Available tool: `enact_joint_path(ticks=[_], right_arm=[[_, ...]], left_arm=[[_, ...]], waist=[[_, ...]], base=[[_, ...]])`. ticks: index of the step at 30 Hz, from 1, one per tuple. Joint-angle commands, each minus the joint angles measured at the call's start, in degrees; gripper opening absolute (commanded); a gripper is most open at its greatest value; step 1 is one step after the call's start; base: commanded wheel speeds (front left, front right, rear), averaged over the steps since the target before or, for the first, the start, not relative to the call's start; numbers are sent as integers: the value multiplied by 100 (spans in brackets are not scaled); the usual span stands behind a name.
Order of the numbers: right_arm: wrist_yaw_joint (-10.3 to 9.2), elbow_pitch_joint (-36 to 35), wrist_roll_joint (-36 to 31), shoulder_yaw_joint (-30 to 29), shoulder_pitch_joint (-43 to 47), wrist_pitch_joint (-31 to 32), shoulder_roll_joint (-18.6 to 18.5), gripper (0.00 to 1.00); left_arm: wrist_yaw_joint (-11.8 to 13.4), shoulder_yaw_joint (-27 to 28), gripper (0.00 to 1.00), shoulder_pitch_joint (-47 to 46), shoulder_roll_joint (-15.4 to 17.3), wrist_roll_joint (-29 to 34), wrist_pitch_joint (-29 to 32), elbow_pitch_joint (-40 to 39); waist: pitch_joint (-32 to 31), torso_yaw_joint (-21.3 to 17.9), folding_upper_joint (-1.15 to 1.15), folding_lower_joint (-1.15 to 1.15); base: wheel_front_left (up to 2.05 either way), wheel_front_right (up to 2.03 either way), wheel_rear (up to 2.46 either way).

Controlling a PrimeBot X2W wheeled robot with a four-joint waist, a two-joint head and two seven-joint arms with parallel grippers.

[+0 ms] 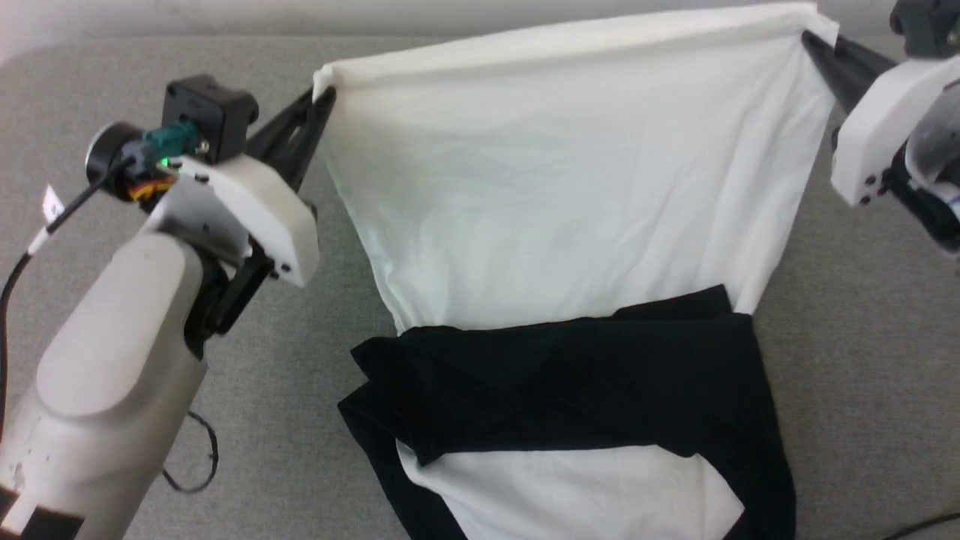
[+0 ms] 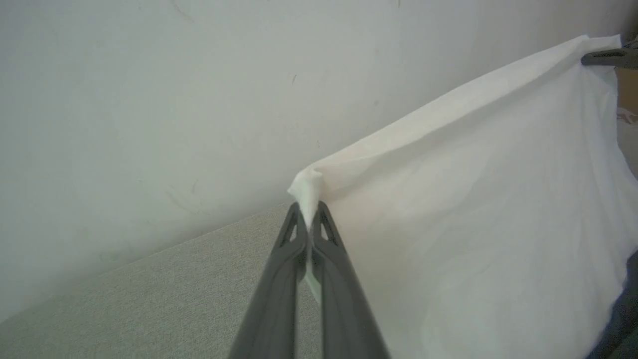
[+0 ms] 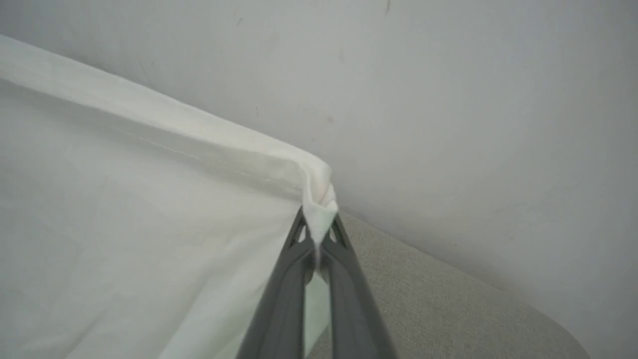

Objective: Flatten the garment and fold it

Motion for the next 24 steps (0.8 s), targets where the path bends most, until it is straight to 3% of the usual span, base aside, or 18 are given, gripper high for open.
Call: enact_joint_path(ticks=[1, 11, 18, 24], right_arm=[[-13, -104, 87, -17, 192, -100, -46, 0], [-13, -1359, 488, -523, 2088, -180, -523, 0], [-13, -2643, 724, -1062, 3798, 530, -695, 0], [-13, -3679, 973, -1352, 5069, 1536, -942, 0]], left_arm=[[56, 37, 0, 218, 107, -36, 33, -141], [529, -29, 0, 2170, 945, -381, 716, -1871], [1104, -152, 0, 3828, 1431, -640, 1051, -2788], [1181, -483, 0, 4569, 1740, -715, 1439, -3081]], waist=[[-435, -143, 0, 1], [-1219, -38, 0, 1], [-1448, -119, 0, 1], [-1454, -163, 0, 1]], base=[[0, 0, 0], [0, 0, 0], [0, 0, 0], [0, 0, 0]])
